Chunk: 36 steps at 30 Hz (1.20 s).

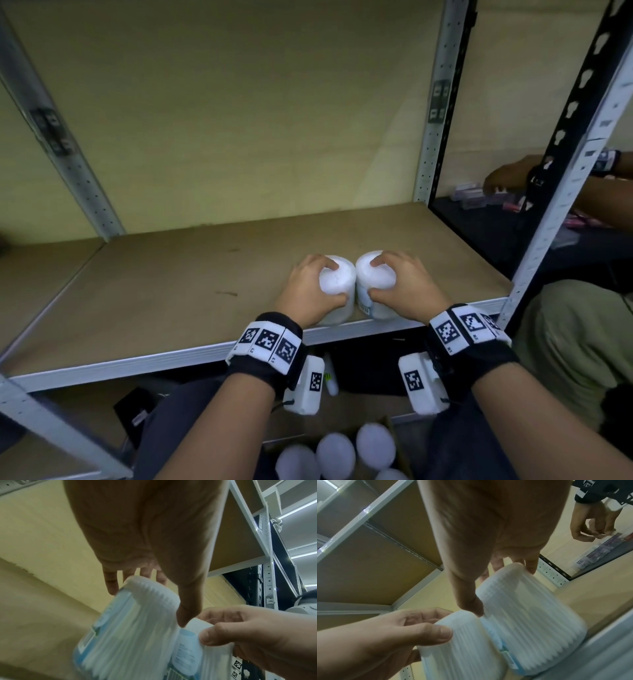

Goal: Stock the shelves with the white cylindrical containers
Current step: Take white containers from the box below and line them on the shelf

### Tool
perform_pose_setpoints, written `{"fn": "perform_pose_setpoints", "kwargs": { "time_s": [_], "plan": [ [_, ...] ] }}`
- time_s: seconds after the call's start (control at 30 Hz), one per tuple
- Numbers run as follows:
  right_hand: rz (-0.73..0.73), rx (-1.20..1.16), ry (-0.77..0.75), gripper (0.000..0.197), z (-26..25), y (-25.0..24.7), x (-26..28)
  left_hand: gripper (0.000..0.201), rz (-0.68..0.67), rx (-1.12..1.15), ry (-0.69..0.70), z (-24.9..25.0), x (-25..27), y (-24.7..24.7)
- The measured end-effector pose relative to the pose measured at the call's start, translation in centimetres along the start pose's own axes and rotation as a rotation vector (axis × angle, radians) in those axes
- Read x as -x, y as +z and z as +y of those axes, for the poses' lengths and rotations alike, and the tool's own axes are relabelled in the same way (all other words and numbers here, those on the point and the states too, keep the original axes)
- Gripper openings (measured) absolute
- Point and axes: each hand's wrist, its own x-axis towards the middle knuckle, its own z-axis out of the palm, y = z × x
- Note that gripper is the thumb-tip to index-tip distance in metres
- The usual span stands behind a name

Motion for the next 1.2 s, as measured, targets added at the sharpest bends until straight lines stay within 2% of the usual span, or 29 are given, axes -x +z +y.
{"fn": "perform_pose_setpoints", "kwargs": {
  "time_s": [0.13, 0.23, 0.37, 0.67, 0.9, 1.2],
  "plan": [
    [-0.019, 0.097, 0.009, 0.055, -0.2, -0.5, 0.9, 0.052, -0.011, -0.083, 0.046, 0.0, 0.9, -0.4],
    [0.009, 0.115, -0.022, 0.043, -0.5, -1.5, 1.6, 0.039, 0.04, -0.108, 0.086, 0.0, 1.7, -0.9],
    [-0.064, 0.171, -0.059, 0.037, -0.4, -2.0, 1.7, 0.027, 0.041, -0.155, 0.112, 0.5, 2.2, -0.9],
    [0.013, 0.233, -0.09, 0.037, -0.3, -1.7, 0.6, 0.017, 0.11, -0.135, 0.087, 0.9, 0.9, -0.3],
    [0.019, 0.25, -0.044, 0.034, 0.2, -1.3, -3.3, 0.016, 0.061, -0.118, 0.035, 0.4, -3.4, -0.2],
    [0.012, 0.253, 0.063, 0.035, 1.5, -0.5, -11.6, 0.017, -0.01, -0.125, 0.016, -0.9, -11.8, 0.6]
  ]
}}
